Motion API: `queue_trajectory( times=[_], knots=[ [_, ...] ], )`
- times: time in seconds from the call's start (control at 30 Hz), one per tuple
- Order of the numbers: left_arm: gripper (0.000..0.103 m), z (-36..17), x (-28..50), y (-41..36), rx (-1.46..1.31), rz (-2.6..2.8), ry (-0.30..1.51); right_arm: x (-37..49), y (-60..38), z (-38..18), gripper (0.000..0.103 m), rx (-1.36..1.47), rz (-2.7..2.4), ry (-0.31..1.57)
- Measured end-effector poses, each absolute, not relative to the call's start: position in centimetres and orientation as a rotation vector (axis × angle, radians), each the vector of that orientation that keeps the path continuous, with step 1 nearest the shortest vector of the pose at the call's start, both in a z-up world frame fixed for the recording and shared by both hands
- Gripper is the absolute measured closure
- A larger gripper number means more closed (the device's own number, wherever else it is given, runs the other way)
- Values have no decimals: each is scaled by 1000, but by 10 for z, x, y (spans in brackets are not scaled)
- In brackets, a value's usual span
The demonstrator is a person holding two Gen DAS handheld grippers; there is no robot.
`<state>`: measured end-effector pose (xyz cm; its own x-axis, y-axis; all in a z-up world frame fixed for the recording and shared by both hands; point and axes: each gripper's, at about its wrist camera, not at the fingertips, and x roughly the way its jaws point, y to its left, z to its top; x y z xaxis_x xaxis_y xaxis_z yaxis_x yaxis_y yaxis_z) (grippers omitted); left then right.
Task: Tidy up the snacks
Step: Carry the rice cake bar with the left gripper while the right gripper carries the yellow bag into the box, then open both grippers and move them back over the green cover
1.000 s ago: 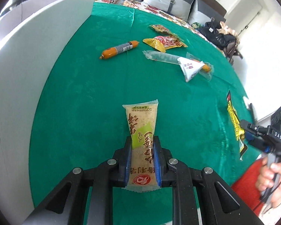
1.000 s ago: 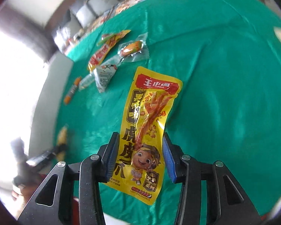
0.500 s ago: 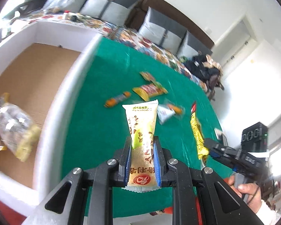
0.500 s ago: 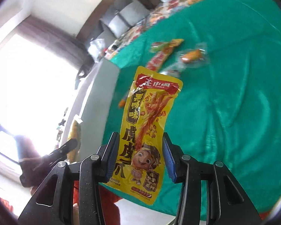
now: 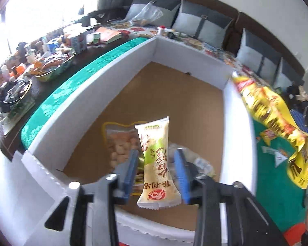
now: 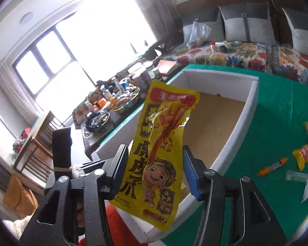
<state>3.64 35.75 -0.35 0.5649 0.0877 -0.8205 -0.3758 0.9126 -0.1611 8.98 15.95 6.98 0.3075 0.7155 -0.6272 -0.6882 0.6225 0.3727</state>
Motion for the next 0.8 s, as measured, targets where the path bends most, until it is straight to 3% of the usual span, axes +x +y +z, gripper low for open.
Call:
queue_trajectory(
  times=[0.03,0.33,0.6,0.8],
  knots=[
    [26,-11,31,364,-342,311,942,90,166,65,33,15,903,850],
    [23,14,3,349,-397,265,831,86,44,-14,29,-65,648,842],
    [5,62,28,222,-318,-34,749,80,-154,-87,29,-155,161,912],
    [3,22,58,105,-179,-211,875,83,-221,-93,29,-100,-37,907]
  ],
)
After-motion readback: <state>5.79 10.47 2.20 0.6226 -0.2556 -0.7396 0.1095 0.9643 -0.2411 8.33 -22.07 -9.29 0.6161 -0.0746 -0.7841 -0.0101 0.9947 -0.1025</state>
